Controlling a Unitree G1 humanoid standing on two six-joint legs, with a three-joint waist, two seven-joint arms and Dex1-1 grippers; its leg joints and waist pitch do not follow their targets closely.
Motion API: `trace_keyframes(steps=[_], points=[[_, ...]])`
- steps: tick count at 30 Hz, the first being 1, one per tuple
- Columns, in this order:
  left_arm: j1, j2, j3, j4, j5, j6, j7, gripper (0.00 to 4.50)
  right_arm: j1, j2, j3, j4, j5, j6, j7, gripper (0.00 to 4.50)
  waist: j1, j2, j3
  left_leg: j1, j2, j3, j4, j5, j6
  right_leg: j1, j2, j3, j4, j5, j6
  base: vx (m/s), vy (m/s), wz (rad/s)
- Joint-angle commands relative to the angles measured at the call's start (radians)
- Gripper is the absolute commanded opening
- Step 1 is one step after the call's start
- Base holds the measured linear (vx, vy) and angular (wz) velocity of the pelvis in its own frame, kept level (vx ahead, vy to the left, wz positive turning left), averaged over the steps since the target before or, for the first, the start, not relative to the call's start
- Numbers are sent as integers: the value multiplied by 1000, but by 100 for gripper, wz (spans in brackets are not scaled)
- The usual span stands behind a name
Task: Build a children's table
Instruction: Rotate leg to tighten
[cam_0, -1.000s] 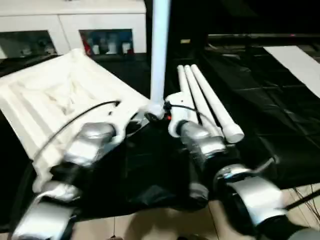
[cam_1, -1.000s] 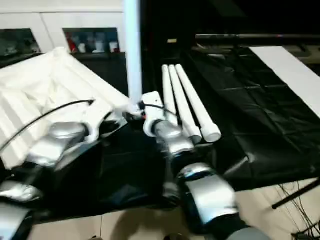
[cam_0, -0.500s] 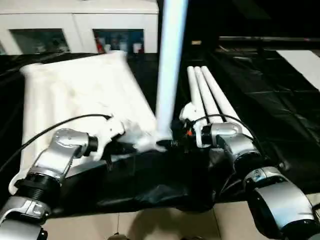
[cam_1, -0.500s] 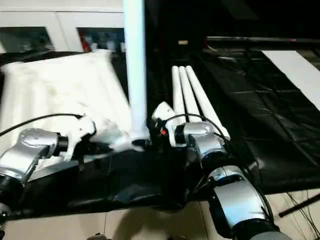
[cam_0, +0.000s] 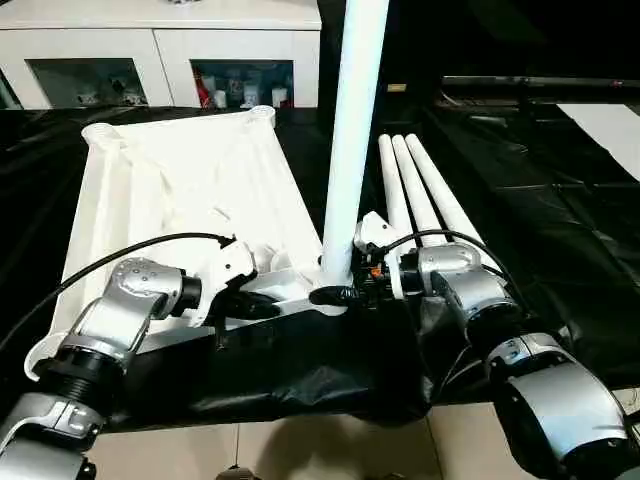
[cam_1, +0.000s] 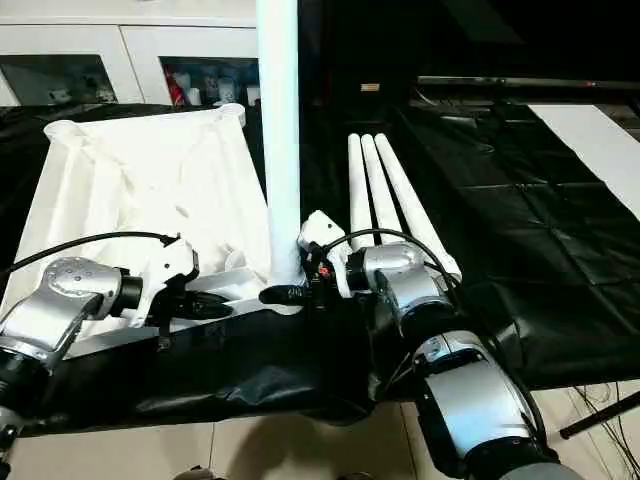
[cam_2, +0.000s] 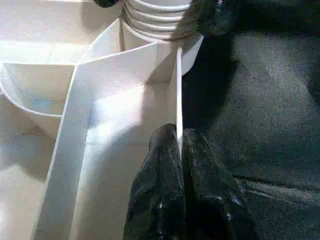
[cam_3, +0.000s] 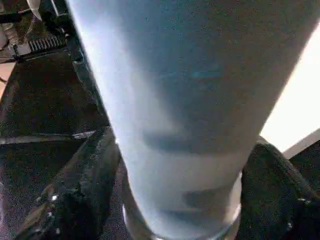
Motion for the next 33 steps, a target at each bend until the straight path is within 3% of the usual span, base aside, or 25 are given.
trace_keyframes(steps=[1, 3, 4, 6, 7, 9, 12, 13, 14, 15, 16, 18, 20, 21, 26, 29, 31, 33], points=[[3, 2, -4, -40, -20, 2, -33, 0, -4, 9, 6, -3, -15, 2, -6, 305, -1, 15, -77, -5, 9, 6, -63, -92, 59, 79, -62, 57, -63, -97, -228, 0, 0, 0], [10, 4, -5, -47, -24, 7, -37, 0, -3, 12, 4, -4, -11, 4, -11, 279, -3, 16, -76, -5, 8, 6, -63, -96, 57, 79, -61, 57, -63, -96, -228, 0, 0, 0], [15, 5, -8, -51, -24, 9, -39, 0, 0, 16, -2, -4, -3, 9, -16, 276, -4, 22, -76, -4, 8, 6, -63, -102, 54, 78, -61, 57, -64, -99, -230, 0, 0, 0], [18, 2, -10, -48, -23, 8, -39, 0, 3, 19, -10, 0, 4, 12, -29, 275, -6, 18, -76, -5, 7, 6, -63, -107, 51, 80, -61, 57, -65, -103, -227, 0, 0, 0], [17, -6, -12, -37, -22, 6, -33, 0, 8, 25, -24, 10, 12, 13, -59, 268, -9, 23, -76, -4, 7, 6, -63, -108, 49, 79, -60, 57, -65, -99, -228, 0, 0, 0], [13, -18, -11, -22, -19, 7, -19, 0, 11, 34, -44, 20, 23, 17, -102, 266, -12, 22, -75, -5, 6, 6, -64, -114, 44, 80, -59, 57, -66, -105, -227, 0, 0, 0], [-11, -52, -1, 7, -11, 21, 36, 0, -1, 57, -70, 55, 12, 24, -277, 266, -22, 25, -71, -2, 2, 5, -66, -141, 23, 78, -59, 57, -74, -157, -214, 0, 0, 0], [-40, -91, 10, 48, 6, 38, 116, 0, -8, 81, -91, 78, 11, 31, -409, 265, -25, 33, -71, 2, 1, 4, -66, -162, 10, 78, -60, 58, -78, -194, -206, 0, 0, 0], [-70, -128, 23, 91, 28, 59, 208, 0, -13, 106, -113, 96, 16, 38, -520, 265, -30, 35, -67, 4, -1, 6, -67, -174, 3, 72, -58, 58, -85, -216, -199, 0, 0, 0], [-78, -139, 26, 102, 35, 65, 235, 0, -14, 112, -119, 101, 18, 40, -549, 265, -31, 27, -66, 14, -4, 4, -67, -201, -13, 73, -56, 55, -92, -276, -181, 0, 0, 0], [-97, -161, 37, 128, 41, 84, 288, 0, -16, 127, -126, 106, 18, 36, -606, 265, -31, 26, -65, 12, -6, 3, -68, -212, -7, 77, -62, 55, -98, -334, -162, 0, 0, 0], [-131, -201, 63, 169, 52, 120, 396, 0, -24, 152, -142, 118, 22, 41, -707, 265, -34, 25, -64, 10, -8, 4, -68, -207, -3, 74, -59, 56, -101, -357, -145, 0, 0, 0], [-171, -245, 91, 206, 58, 162, 505, 0, -38, 181, -178, 141, 44, 55, -838, 265, -27, 15, -70, 13, -7, 4, -67, -176, 3, 76, -61, 57, -97, -327, -149, 0, 0, 0], [-190, -267, 103, 223, 63, 177, 558, 0, -47, 199, -202, 155, 60, 66, -907, 265, -24, 20, -68, 11, -7, 5, -68, -159, 8, 73, -59, 58, -95, -305, -154, 0, 0, 0], [-239, -344, 111, 255, 76, 162, 661, 0, -77, 273, -249, 193, 84, 55, -1052, 265, -14, 19, -74, 4, -4, 6, -67, -119, 19, 74, -58, 57, -83, -201, -159, 0, 0, 0], [-234, -351, 93, 251, 98, 161, 668, 0, -85, 283, -268, 186, 103, 33, -987, 265, -13, 23, -81, 0, -4, 6, -64, -79, 40, 79, -59, 57, -71, -98, -181, 0, 0, 0], [-231, -351, 89, 250, 100, 165, 675, 0, -87, 283, -267, 178, 103, 20, -955, 335, -15, 22, -80, -5, -4, 6, -63, -59, 59, 83, -59, 56, -67, -49, -203, 0, 0, 0], [-233, -353, 92, 250, 94, 169, 678, 0, -89, 280, -264, 172, 98, 12, -951, 340, -19, 23, -79, -6, -4, 8, -62, -81, 66, 84, -60, 56, -70, -65, -206, 0, 0, 0]])
